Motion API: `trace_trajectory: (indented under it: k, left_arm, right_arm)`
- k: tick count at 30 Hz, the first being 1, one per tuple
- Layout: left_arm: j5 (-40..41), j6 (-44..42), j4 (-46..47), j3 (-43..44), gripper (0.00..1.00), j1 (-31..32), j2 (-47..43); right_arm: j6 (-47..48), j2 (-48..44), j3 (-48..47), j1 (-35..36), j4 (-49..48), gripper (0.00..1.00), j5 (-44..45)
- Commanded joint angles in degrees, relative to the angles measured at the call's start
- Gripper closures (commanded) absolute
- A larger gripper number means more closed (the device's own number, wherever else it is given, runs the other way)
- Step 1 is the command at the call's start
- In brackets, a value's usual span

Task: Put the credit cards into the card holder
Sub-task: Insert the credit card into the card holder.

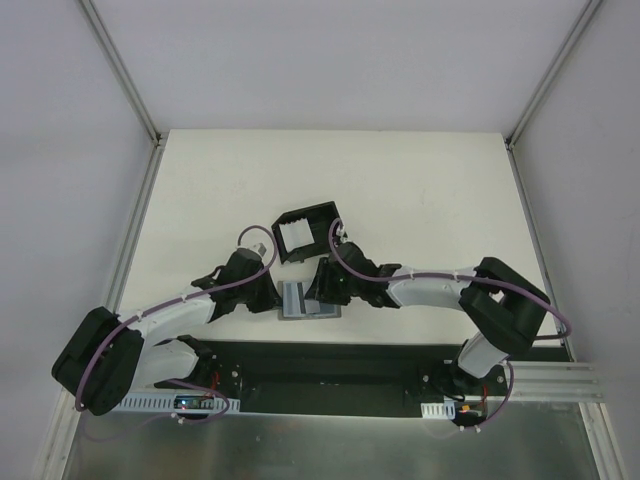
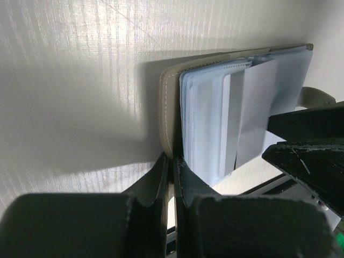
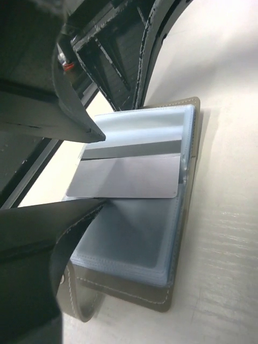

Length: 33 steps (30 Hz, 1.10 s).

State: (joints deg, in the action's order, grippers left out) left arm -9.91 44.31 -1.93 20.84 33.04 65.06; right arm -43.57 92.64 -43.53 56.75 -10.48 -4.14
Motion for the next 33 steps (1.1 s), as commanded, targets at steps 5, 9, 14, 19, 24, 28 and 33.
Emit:
trace_trajectory:
  k: [5, 9, 14, 19, 24, 28, 33]
  left_arm:
    - [3.0, -1.7, -5.5, -2.4, 1.00, 0.3, 0.2]
    - [3.1, -2.5, -5.6, -1.9, 1.00, 0.3, 0.7]
    - [3.1, -2.0, -5.6, -2.2, 1.00, 0.3, 0.2]
    - [3.1, -1.9, -5.6, -2.3, 1.00, 0.3, 0.3]
    - [3.1, -2.1, -5.6, -2.4, 1.00, 0.3, 0.3]
    - [3.3, -2.0, -5.6, -2.6, 1.00, 0.3, 0.1]
    - [3.2, -2.0, -5.6, -2.4, 1.00, 0.3, 0.2]
  right_arm:
    - [6.7, 1.4, -7.1, 2.3, 11.6, 0.50, 3.8]
    - [7.7, 1.5, -8.1, 3.0, 12.2, 0.49, 3.8]
    - [8.7, 1.1, -8.2, 3.5, 11.8, 0.40, 3.8]
    - [8.7, 2.1, -8.4, 3.5, 10.7, 0.40, 3.1]
    - [8.8, 4.0, -9.6, 3.5, 10.7, 0.40, 2.3]
    - [9.0, 1.7, -8.6, 3.4, 11.2, 0.40, 6.2]
    - [9.4, 0.5, -8.2, 2.9, 13.7, 0.39, 9.2]
